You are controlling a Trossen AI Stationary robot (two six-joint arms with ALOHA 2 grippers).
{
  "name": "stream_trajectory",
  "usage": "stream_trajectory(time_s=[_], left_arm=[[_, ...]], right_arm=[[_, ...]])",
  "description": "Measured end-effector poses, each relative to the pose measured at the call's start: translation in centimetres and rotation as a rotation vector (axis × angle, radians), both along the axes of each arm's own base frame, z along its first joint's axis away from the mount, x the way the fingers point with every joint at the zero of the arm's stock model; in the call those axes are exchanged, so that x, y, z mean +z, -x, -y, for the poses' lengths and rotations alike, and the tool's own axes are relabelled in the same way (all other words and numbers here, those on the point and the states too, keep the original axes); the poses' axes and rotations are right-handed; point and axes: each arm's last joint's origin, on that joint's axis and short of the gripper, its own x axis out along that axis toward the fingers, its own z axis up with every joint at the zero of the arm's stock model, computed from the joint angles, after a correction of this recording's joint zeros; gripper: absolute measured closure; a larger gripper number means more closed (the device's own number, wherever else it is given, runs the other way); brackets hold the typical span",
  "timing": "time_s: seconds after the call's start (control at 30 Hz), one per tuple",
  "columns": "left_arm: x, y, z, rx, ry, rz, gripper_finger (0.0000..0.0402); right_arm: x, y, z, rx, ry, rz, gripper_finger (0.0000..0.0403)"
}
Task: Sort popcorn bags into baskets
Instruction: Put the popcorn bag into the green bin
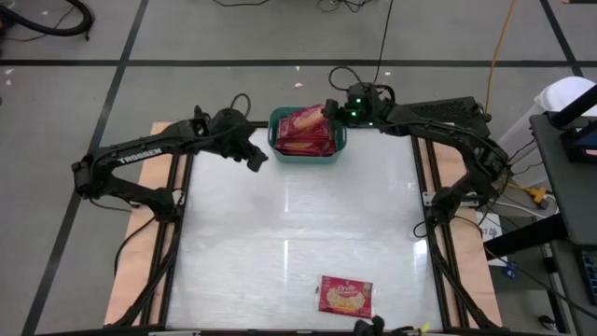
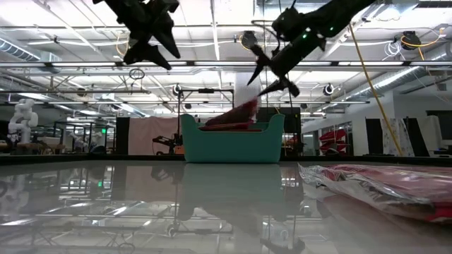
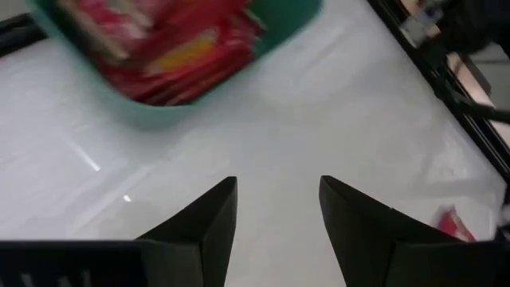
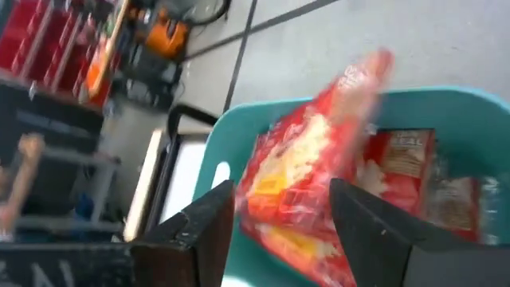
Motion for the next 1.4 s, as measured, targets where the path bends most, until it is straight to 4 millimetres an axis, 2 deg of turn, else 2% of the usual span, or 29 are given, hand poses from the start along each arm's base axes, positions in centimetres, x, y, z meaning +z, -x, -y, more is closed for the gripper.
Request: stream_trajectory(time_s=[0.17, 0.37, 0.57, 0.73, 0.83, 0.93, 1.13, 1.4], left_arm=[[-0.4, -2.7, 3.0, -0.145, 0.003, 0.056, 0.0220], [-1.0, -7.4, 10.3, -0.406, -0.035, 0.230, 0.0220], [-4.4, -10.8, 17.5, -0.568, -0.097, 0.278, 0.0213], [-8.0, -12.8, 21.6, -0.619, -0.077, 0.301, 0.0160], [-10.2, -13.6, 23.0, -0.626, -0.070, 0.278, 0.0125], [-12.5, -14.1, 23.6, -0.635, -0.076, 0.222, 0.0110], [-15.9, -15.5, 24.3, -0.656, -0.099, 0.239, 0.0123], [-19.4, -16.8, 25.2, -0.667, -0.177, 0.315, 0.0128]], right_arm=[[2.7, 2.5, -1.5, 0.159, 0.060, -0.036, 0.0204], [5.6, 6.1, -5.0, 0.387, 0.092, -0.090, 0.0204], [7.6, 10.5, -9.3, 0.507, 0.132, -0.199, 0.0204], [8.7, 12.9, -12.2, 0.571, 0.154, -0.205, 0.0204], [9.3, 13.8, -13.6, 0.607, 0.178, -0.185, 0.0204], [9.6, 14.4, -14.6, 0.640, 0.195, -0.168, 0.0204], [10.0, 15.3, -15.9, 0.677, 0.208, -0.147, 0.0204], [9.8, 15.3, -16.1, 0.702, 0.224, -0.155, 0.0204]])
